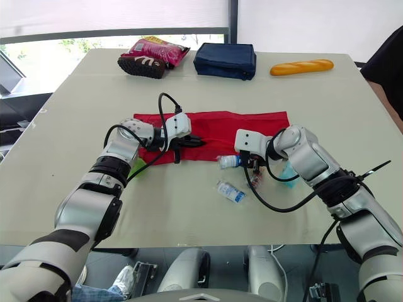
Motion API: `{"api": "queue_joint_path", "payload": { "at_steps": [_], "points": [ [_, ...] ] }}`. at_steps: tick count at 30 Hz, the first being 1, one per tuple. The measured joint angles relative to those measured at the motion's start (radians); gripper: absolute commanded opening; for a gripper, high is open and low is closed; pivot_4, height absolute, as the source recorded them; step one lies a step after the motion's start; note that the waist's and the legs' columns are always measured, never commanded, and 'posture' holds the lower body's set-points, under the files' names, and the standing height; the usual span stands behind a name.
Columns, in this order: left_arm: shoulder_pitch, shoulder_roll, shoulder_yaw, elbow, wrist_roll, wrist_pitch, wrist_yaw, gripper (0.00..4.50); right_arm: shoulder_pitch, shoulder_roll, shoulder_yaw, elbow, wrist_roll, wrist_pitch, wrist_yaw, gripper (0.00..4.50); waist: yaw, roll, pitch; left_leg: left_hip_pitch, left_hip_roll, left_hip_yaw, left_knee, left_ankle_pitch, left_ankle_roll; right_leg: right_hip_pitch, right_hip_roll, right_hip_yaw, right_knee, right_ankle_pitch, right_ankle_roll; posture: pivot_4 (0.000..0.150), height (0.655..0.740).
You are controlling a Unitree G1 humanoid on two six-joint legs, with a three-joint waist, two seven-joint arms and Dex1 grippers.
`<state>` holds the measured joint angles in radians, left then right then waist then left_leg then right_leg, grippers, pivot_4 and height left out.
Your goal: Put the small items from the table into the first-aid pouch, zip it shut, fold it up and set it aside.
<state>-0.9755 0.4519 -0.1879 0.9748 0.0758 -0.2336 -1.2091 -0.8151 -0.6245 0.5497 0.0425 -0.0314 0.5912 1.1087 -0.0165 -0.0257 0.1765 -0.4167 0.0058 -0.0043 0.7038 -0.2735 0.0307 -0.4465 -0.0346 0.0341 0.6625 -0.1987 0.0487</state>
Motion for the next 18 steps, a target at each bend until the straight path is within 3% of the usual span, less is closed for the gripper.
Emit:
{"api": "queue_joint_path", "payload": {
  "at_steps": [10,18],
  "points": [
    [0.003,-0.013,0.021,0.0,-0.004,0.025,0.011,0.0,0.101,0.05,-0.176,-0.292,0.169,0.316,-0.059,0.09,0.003,0.0,0.0,0.0,0.0,-0.003,0.0,0.0,0.0,0.0,-0.001,-0.001,0.0,0.0,0.0,0.15,0.7105],
    [0.003,-0.024,0.022,0.0,-0.004,0.031,0.012,0.0,0.153,0.041,-0.223,-0.307,0.21,0.333,-0.13,0.09,0.003,0.0,0.0,0.0,-0.001,-0.002,0.0,0.0,0.0,0.001,-0.001,-0.001,0.0,0.0,0.0,0.15,0.7105]
  ]
}}
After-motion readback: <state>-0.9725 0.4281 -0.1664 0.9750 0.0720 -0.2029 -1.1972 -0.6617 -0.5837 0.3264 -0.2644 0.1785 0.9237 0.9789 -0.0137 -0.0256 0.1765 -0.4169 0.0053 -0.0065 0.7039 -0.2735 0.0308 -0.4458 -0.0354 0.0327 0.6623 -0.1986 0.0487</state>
